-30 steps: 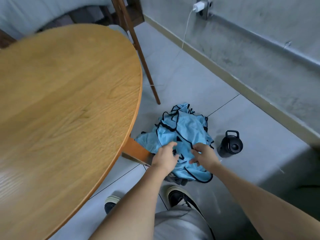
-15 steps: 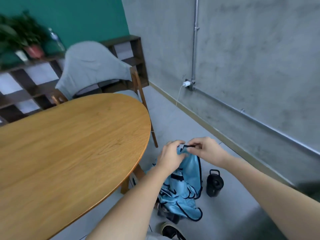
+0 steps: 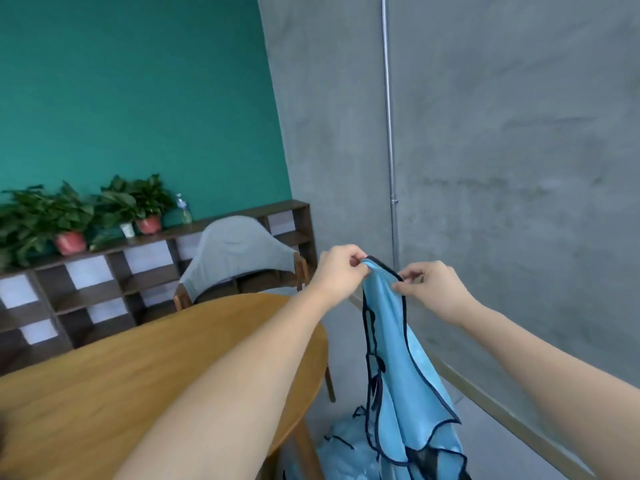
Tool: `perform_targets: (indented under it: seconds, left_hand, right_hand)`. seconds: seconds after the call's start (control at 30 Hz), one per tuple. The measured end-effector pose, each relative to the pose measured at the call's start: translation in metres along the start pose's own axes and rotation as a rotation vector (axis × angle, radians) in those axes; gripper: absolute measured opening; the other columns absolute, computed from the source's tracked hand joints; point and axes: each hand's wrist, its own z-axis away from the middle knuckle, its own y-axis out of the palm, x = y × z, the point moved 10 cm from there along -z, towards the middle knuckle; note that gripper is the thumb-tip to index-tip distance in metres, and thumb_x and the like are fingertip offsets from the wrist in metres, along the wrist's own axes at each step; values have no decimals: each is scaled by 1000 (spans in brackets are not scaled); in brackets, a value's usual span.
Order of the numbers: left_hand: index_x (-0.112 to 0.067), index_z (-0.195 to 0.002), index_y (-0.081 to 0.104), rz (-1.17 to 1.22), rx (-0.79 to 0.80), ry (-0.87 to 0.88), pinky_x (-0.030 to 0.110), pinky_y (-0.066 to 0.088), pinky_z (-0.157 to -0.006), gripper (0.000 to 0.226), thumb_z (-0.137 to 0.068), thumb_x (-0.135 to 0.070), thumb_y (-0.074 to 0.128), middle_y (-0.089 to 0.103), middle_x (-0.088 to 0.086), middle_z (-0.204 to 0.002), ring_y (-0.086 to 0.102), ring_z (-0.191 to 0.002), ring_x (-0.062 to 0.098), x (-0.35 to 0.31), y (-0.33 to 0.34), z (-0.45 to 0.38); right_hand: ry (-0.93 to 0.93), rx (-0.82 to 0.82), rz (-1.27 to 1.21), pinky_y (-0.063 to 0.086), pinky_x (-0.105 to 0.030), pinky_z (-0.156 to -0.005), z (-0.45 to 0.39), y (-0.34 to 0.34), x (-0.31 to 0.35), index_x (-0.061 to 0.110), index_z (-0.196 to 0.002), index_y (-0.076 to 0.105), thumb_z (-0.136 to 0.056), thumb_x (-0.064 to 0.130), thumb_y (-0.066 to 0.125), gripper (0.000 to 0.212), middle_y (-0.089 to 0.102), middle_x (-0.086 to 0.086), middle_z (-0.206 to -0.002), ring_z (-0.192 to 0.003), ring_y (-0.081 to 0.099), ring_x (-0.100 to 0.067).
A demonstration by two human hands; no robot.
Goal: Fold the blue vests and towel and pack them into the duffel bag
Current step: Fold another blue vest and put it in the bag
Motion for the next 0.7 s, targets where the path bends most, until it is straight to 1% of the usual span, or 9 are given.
perform_targets:
  seconds: [0.1,0.17,0.23,0.3,0.43,0.5,0.57,0.63,0.7]
  left_hand:
    - [-30,-80,69,-69,-84,102,14,47,-73,15,-88,-18,71,69,-15,-76,65,-79,1,-46,-52,-11]
    - [-30,-79,67,-102,-143,145,6,40,-66,16,-86,-16,69,67,-17,-74,63,-79,3,-75,-89,-16]
    - [-30,-77,67,-127,-199,168,6,40,-64,20,-85,-12,68,70,-11,-79,65,-84,8,-99,-130,-20]
    - [-29,-78,69,-148,-255,200,5,42,-63,20,-84,-10,67,73,-5,-86,67,-87,11,-122,-175,-23]
    - [-20,-85,72,-197,-381,237,2,39,-56,13,-85,-7,68,71,-6,-82,65,-81,9,-152,-276,-17]
    - [-18,-86,71,-245,-463,254,6,44,-56,11,-85,-7,68,70,-4,-80,64,-78,11,-161,-333,-7]
    - [-17,-86,71,-288,-543,249,20,52,-65,8,-84,-10,71,73,6,-85,62,-76,14,-164,-388,7]
    - [-17,-86,70,-330,-613,234,30,55,-69,6,-83,-15,75,74,12,-89,59,-74,15,-160,-439,24]
    - [-19,-85,68,-383,-671,217,34,56,-69,9,-84,-19,77,74,13,-91,57,-73,16,-151,-481,41]
  right_hand:
    - [50,-7,-106,40,-9,-59,-1,-10,19,20,-88,73,-77,32,86,20,69,7,-82,-77,60,-9]
    - [82,41,-124,45,-16,-63,-2,-8,32,21,-85,73,-73,36,89,25,71,5,-85,-76,63,-9]
    - [72,54,-85,48,-24,-62,-8,-10,50,17,-83,72,-77,27,85,17,73,-3,-83,-65,61,-13]
    - [45,37,-70,52,-24,-54,-20,-16,76,13,-83,70,-83,18,76,8,72,-9,-77,-51,61,-15]
    - [-39,-53,-234,51,-28,-41,-52,-42,156,7,-97,60,-94,10,63,5,69,-8,-92,-57,73,-26]
    - [-109,-106,-301,59,-36,-47,-70,-56,207,7,-101,58,-96,9,61,6,69,-12,-92,-60,74,-29]
    - [-206,-170,-288,63,-45,-63,-84,-70,258,9,-95,60,-95,13,62,4,73,-12,-84,-65,75,-26]
    - [-307,-222,-200,59,-39,-74,-92,-77,309,14,-87,62,-92,16,63,6,73,-6,-80,-75,74,-24]
    - [-382,-252,-92,43,-27,-75,-95,-74,353,18,-85,62,-91,17,63,7,71,0,-83,-86,66,-24]
